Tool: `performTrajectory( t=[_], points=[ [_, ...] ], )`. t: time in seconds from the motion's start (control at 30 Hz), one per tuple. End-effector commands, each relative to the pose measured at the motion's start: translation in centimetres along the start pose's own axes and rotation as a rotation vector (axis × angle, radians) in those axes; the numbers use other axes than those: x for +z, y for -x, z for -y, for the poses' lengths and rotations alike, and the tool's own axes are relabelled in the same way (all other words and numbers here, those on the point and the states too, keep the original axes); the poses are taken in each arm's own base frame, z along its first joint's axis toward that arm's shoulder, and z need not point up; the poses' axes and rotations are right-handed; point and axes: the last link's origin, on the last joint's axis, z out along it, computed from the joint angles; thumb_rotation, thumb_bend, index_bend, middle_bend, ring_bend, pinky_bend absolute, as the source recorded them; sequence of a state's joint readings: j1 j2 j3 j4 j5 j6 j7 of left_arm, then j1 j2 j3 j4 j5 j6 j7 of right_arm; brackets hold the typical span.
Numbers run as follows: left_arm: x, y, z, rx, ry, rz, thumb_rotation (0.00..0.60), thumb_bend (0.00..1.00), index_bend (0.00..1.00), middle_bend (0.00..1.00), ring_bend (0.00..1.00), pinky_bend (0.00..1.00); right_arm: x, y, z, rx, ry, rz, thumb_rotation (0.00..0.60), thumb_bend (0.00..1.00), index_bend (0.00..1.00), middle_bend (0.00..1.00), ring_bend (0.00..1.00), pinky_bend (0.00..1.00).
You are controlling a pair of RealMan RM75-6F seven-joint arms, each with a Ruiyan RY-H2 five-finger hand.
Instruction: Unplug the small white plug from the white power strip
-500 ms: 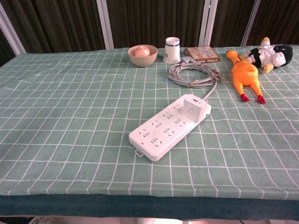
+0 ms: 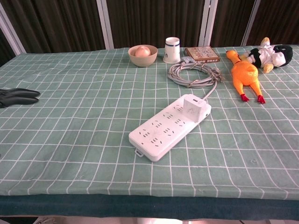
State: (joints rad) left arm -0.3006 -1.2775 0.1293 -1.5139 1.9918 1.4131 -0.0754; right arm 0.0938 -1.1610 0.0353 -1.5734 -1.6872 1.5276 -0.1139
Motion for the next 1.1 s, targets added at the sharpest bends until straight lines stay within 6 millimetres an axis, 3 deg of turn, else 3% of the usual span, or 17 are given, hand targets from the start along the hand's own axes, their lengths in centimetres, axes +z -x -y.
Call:
performTrajectory(
  t=[0.03,0.3,0.5,0.8,0.87,1.1],
  points=[
    [4.1,1.6,-2.5,-0.009,0.107,0.03,0.6,0.46,0.0,0.0,0.0,0.0,2.9,0.9,2.3,-0.034,-0.139,0.023,0.6,0.12,0.0,0.0,0.0,0.0],
    [9.7,3.2,-5.1,-0.077,0.131,0.06,0.6,0.57,0.0,0.0,0.0,0.0,8.7,2.1,7.2,-0.067,-0.405,0.088,0.6,0.12,0.0,0.0,0.0,0.0],
    [12.1,4.7,-6.3,-0.078,0.12,0.121,0.6,0.57,0.0,0.0,0.0,0.0,11.3,2.6,9.7,-0.09,-0.49,0.109,0.6,0.12,0.0,0.0,0.0,0.0],
    [13.8,6.1,-7.0,-0.048,0.138,0.135,0.6,0.53,0.0,0.0,0.0,0.0,13.1,3.5,10.6,-0.134,-0.52,0.138,0.6,0.12,0.0,0.0,0.0,0.0],
    [14.9,6.5,-7.3,-0.05,0.139,0.136,0.6,0.53,0.0,0.0,0.0,0.0,13.9,4.0,10.8,-0.148,-0.516,0.151,0.6,0.12,0.0,0.0,0.0,0.0],
    [17.0,8.7,-6.5,-0.056,0.1,0.183,0.6,0.53,0.0,0.0,0.0,0.0,15.4,5.7,11.8,-0.181,-0.527,0.201,0.6,0.15,0.0,0.0,0.0,0.0]
  ],
)
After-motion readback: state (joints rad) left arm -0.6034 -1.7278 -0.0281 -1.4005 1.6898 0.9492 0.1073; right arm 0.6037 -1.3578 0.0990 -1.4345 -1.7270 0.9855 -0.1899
